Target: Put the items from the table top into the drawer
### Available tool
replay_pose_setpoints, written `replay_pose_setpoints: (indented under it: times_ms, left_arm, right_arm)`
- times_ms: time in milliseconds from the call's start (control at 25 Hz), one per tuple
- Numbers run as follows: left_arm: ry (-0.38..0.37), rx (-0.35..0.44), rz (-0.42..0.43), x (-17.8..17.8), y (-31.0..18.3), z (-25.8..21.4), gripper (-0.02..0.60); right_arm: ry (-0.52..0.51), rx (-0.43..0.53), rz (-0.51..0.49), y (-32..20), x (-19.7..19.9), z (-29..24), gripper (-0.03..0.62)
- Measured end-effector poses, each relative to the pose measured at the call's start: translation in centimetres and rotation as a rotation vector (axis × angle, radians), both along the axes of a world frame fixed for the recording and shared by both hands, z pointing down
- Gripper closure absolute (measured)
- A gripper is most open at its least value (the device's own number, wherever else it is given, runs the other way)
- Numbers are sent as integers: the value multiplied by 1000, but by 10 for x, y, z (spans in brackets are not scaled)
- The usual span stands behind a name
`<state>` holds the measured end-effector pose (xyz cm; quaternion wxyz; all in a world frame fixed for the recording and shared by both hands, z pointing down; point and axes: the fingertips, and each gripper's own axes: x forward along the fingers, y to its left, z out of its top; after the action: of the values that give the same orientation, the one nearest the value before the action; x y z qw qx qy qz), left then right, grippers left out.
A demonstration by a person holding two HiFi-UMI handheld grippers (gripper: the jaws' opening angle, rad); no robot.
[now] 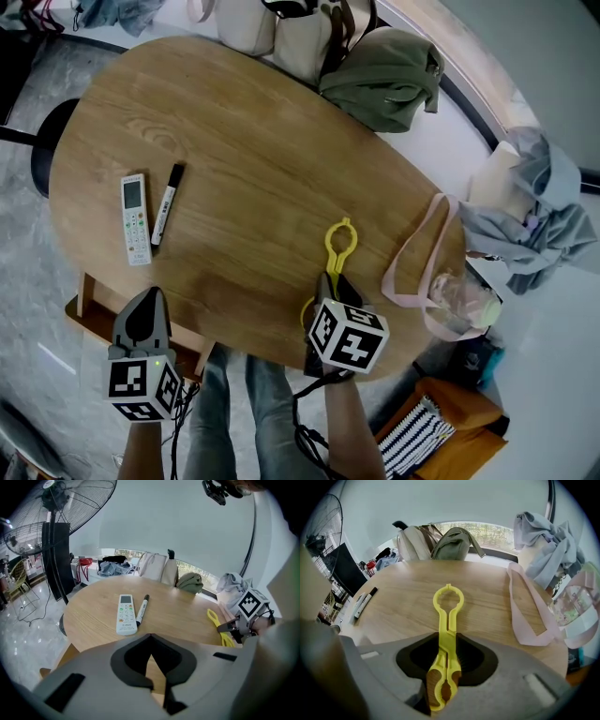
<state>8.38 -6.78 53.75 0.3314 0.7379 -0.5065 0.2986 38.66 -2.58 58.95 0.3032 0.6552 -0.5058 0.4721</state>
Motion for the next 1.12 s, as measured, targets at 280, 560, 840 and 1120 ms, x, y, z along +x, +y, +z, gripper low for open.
replay_pose_setpoints:
  times_ms: [280, 560, 840, 1120]
  left_arm:
    - [0, -23, -40, -16, 14, 4, 586]
    - [-27, 32, -94, -46, 28, -11, 586]
    - [-29, 72, -174, -91, 47, -22, 586]
    - [-32, 86, -276, -141, 77, -32, 586]
  right_arm:
    - [17, 10, -51, 0, -11, -12, 476]
    - [31, 21, -135, -4, -37, -28, 476]
    - [38, 43, -227, -9, -82, -41, 476]
    - [31, 47, -336, -3, -141, -51, 476]
